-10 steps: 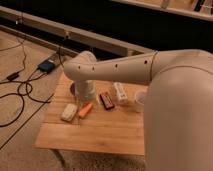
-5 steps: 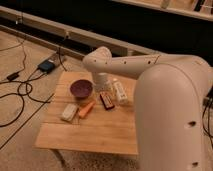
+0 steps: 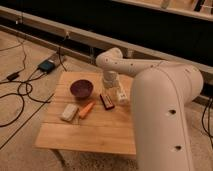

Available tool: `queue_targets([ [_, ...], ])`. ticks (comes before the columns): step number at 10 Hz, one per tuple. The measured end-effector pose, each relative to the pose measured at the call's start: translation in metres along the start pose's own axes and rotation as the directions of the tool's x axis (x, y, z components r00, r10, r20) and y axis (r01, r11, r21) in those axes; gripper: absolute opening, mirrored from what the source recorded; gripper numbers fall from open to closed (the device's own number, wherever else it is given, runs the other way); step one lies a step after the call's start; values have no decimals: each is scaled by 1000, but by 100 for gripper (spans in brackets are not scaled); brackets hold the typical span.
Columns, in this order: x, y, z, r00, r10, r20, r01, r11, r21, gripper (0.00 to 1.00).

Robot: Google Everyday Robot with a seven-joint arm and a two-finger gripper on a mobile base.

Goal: Stand the bottle upright

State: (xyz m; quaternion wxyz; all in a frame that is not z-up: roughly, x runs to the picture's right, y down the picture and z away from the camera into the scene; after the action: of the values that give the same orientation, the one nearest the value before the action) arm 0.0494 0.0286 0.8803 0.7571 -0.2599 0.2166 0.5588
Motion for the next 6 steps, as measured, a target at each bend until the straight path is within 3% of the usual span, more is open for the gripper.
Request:
queue_targets([
  [3, -15, -18, 11, 1000, -24, 2, 24, 1000, -15, 65],
  [6, -24, -33, 28, 1000, 20, -12, -20, 999, -30, 65],
])
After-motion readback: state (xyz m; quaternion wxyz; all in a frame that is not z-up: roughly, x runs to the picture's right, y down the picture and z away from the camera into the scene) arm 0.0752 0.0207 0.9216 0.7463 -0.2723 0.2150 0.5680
